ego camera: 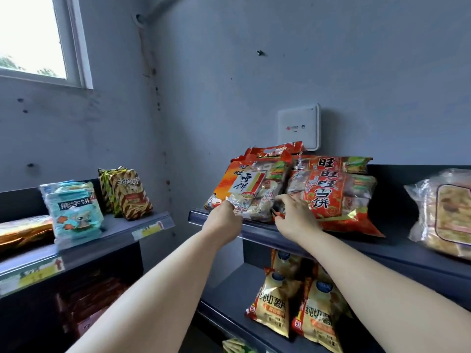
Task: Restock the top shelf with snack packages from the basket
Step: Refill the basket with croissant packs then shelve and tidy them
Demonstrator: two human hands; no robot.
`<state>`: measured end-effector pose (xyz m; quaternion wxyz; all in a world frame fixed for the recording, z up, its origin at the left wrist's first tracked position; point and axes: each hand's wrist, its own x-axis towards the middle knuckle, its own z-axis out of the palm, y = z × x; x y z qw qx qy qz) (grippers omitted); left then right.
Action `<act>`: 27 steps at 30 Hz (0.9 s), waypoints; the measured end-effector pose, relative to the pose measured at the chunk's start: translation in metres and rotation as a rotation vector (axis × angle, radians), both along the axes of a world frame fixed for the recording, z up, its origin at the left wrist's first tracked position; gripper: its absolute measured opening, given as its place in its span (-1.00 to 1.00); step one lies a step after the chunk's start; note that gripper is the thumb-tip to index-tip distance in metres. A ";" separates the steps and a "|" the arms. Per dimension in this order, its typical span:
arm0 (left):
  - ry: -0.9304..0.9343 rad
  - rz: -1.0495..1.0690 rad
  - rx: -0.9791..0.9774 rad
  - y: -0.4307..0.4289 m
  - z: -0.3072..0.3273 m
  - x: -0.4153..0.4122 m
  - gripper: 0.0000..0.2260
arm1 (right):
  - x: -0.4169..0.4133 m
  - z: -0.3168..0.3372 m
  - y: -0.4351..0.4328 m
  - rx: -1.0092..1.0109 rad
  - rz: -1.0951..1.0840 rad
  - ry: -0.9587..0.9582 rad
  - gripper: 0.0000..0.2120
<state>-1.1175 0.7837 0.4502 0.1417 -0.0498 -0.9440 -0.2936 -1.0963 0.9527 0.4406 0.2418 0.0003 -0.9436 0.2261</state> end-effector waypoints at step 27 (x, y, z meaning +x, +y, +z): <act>-0.193 -0.318 -0.038 -0.059 0.000 -0.256 -0.19 | -0.166 -0.003 -0.058 -0.075 -0.309 -0.278 -0.14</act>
